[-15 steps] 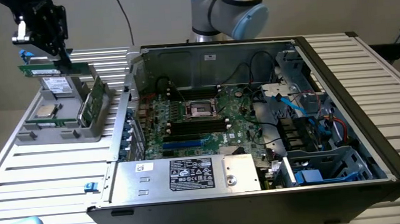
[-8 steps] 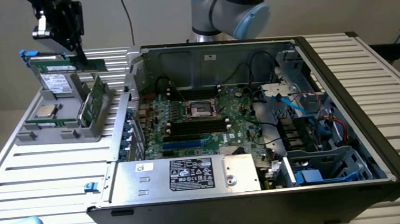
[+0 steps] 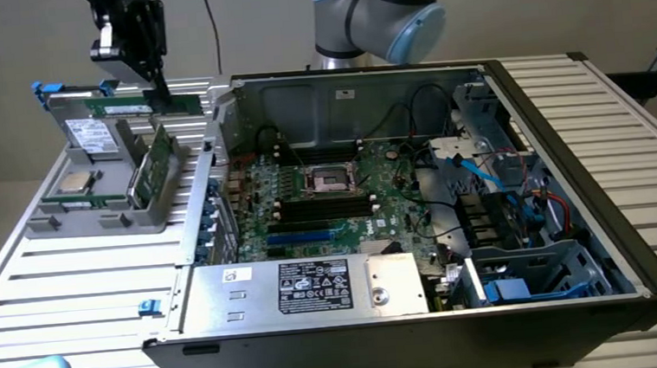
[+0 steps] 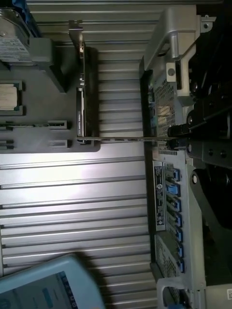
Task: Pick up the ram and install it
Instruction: 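Pick up the ram and move it above insertion slot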
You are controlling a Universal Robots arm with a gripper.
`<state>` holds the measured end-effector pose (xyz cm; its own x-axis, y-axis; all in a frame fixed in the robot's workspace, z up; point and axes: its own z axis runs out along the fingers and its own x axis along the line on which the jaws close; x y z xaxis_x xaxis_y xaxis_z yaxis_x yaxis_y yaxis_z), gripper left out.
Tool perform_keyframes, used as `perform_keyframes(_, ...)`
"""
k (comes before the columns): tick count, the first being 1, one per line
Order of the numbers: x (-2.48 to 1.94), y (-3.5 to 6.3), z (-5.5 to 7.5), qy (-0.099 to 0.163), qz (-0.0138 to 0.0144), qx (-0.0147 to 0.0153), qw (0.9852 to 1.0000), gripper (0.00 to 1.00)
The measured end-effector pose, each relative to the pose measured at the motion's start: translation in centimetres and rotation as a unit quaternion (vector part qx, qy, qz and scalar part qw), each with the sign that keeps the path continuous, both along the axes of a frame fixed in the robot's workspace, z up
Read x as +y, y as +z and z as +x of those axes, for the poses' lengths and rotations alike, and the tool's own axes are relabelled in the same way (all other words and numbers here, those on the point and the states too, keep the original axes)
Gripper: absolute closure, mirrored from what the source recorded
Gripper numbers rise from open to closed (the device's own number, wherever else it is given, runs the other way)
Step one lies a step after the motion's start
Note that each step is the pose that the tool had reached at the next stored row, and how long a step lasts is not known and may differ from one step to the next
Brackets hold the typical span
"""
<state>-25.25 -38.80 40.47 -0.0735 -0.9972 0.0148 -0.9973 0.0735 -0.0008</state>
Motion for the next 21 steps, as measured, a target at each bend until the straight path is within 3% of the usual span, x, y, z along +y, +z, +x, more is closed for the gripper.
perform_keyframes(14,-0.03,0.03,6.4,0.000,0.0079,0.0000,1.0000,0.87)
perform_keyframes(21,-0.03,0.04,9.6,0.000,0.0086,0.0000,1.0000,0.87)
